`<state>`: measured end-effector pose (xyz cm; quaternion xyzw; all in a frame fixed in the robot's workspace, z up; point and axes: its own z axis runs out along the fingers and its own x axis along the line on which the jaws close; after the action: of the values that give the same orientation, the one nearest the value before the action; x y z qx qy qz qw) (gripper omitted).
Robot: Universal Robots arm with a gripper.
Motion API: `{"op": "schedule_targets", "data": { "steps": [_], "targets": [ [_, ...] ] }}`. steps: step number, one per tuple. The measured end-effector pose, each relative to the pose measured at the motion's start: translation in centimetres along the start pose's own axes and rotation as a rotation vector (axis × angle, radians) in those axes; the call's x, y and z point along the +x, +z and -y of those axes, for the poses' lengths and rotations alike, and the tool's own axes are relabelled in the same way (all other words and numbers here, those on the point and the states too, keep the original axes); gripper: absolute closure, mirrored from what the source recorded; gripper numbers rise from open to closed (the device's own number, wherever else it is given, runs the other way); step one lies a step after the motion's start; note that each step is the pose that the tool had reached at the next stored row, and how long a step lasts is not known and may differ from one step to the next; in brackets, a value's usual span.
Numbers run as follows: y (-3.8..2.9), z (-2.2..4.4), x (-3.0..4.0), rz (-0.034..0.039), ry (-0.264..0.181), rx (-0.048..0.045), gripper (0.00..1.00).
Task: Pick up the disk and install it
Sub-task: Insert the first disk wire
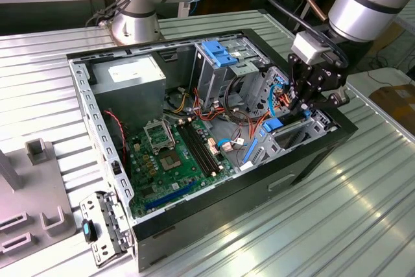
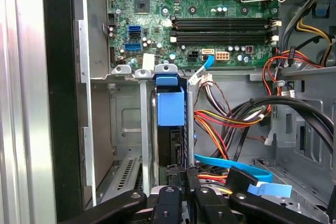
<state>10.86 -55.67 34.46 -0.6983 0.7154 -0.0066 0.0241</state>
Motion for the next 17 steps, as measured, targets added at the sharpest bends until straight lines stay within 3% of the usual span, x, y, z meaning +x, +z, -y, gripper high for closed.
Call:
{"op": "schedule_targets", "data": {
  "steps": [17],
  "targets": [
    [0.25,-0.01,0.05,0.0004,0.000,-0.0014,0.84]
  ]
}}
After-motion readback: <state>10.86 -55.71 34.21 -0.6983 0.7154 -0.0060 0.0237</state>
